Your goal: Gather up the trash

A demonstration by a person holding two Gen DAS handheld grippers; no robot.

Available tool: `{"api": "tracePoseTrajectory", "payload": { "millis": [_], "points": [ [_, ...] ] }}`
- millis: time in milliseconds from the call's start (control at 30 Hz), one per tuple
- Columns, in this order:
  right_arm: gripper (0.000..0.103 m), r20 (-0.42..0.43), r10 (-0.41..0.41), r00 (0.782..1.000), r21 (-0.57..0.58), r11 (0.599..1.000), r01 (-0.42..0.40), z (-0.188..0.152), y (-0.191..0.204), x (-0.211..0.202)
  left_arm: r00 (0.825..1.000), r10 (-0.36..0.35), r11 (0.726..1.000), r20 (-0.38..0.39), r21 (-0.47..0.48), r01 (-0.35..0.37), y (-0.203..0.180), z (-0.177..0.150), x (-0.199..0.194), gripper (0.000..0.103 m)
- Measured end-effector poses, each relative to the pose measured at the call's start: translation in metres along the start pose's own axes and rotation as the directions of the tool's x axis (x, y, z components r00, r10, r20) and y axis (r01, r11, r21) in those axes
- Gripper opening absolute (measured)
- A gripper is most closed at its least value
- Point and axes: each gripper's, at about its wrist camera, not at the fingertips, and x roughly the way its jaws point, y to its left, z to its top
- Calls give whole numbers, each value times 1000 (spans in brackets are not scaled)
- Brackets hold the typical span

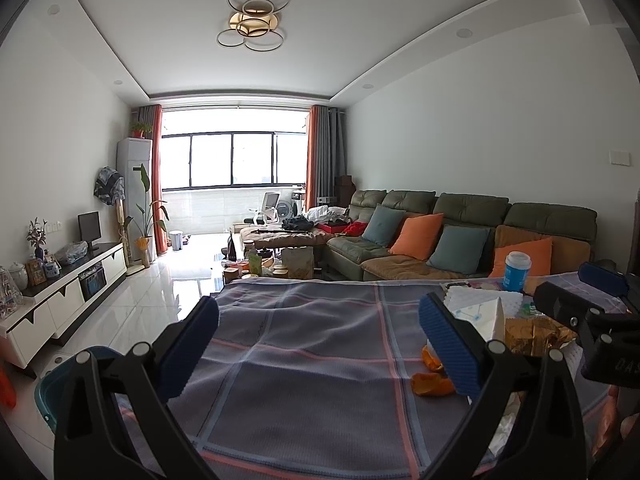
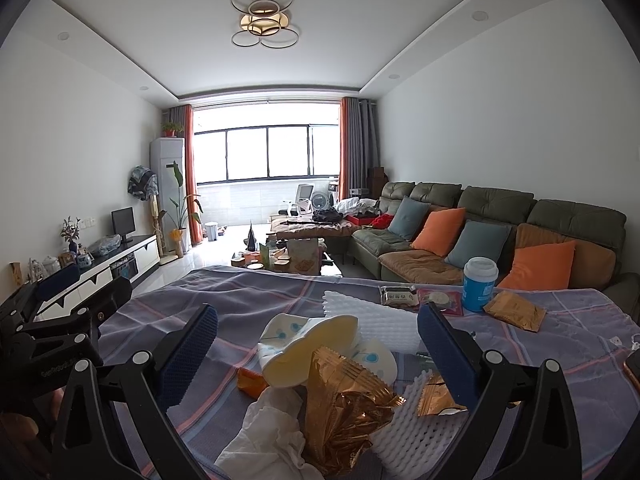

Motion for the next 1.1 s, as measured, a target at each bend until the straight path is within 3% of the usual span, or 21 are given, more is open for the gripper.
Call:
{"api": "tracePoseTrajectory", "payload": {
  "millis": [300,467,567,700,767,800,900,1100],
  "points": [
    [99,-19,13,1000,10,1000,-12,-2,-2,2,1000,-20,1000,-13,0,20,1,-3,3,100],
    [99,-50,14,999,24,1000,-13,-5,-14,4,991,-118,992,-63,26,120,-7,-8,4,100],
    [99,-78,18,997,50,999,-14,-7,-24,5,970,-220,973,-101,52,226,-16,-13,2,100],
    [96,-111,33,993,64,998,-26,-10,-34,4,889,-416,898,-192,68,435,-34,-24,-3,99],
    [92,-135,51,990,72,997,-41,-12,-37,6,850,-474,863,-228,69,500,-41,-32,-7,99],
    [87,-149,60,987,72,996,-49,-14,-38,6,819,-513,838,-256,58,543,-45,-37,-9,99],
    [82,-189,87,978,77,994,-74,-19,-38,11,764,-561,795,-320,52,605,-60,-52,-10,91],
    [70,-260,126,957,84,991,-107,-27,-36,25,676,-602,733,-425,42,679,-77,-72,-7,78]
  ]
}}
